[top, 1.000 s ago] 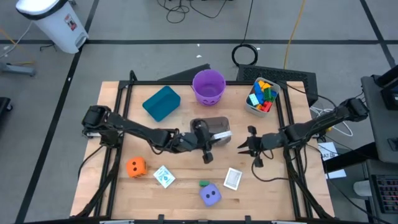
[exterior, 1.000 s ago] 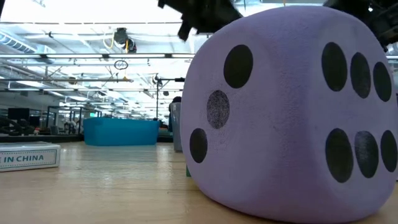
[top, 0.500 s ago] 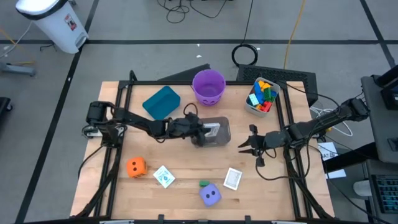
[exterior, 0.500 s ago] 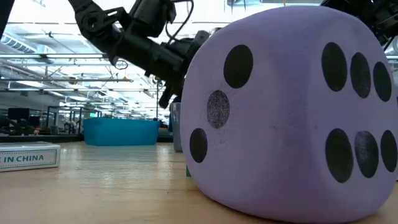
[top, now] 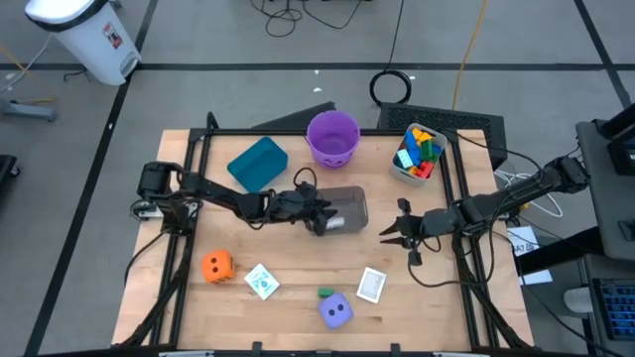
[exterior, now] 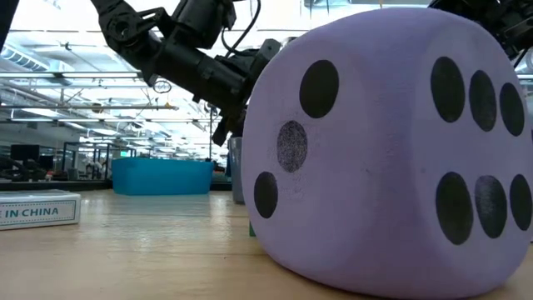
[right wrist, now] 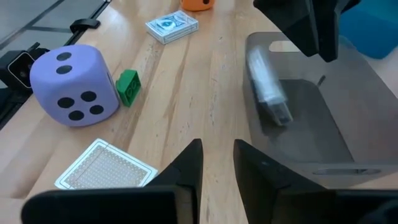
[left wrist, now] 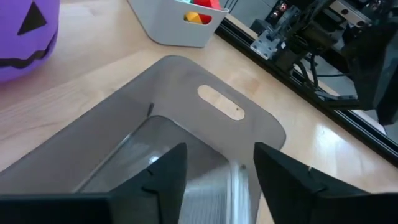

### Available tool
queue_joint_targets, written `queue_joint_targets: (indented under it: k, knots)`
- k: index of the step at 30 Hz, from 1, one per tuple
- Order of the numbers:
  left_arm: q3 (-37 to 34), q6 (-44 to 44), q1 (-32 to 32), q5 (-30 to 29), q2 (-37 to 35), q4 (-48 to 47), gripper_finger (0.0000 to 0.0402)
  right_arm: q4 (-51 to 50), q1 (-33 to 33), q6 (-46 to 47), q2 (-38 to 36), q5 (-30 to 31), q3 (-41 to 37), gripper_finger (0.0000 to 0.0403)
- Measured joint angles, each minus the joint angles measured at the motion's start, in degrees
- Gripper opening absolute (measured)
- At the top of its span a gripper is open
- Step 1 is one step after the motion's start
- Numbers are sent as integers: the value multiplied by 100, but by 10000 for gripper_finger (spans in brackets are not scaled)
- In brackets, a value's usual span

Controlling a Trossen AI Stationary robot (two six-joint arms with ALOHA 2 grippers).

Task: Pick & Place Toys
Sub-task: Put the black deck of cards into the transparent black bin, then put the brown deck of cards into the transparent black bin

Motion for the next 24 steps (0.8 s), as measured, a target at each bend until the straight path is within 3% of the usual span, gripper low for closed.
queue_joint_targets:
  k: [6, 14, 17, 20, 24]
  knots:
    - [0, 147, 86, 54, -128, -9, 218, 26, 0, 0, 0, 2, 0, 64]
    - [4, 863, 52, 185, -1249, -70, 208, 85, 1, -18, 1, -32, 0, 61]
    - [7, 977, -95, 187, -1672, -320, 208, 317, 45, -56, 7, -299, 0, 61]
    - [7, 1058, -325, 150, -1841, -669, 209, 985, 179, -62, 106, -603, -56, 61]
    - [4, 1254, -740, -192, -1834, -699, 209, 2779, 526, -216, 552, -1186, -498, 62]
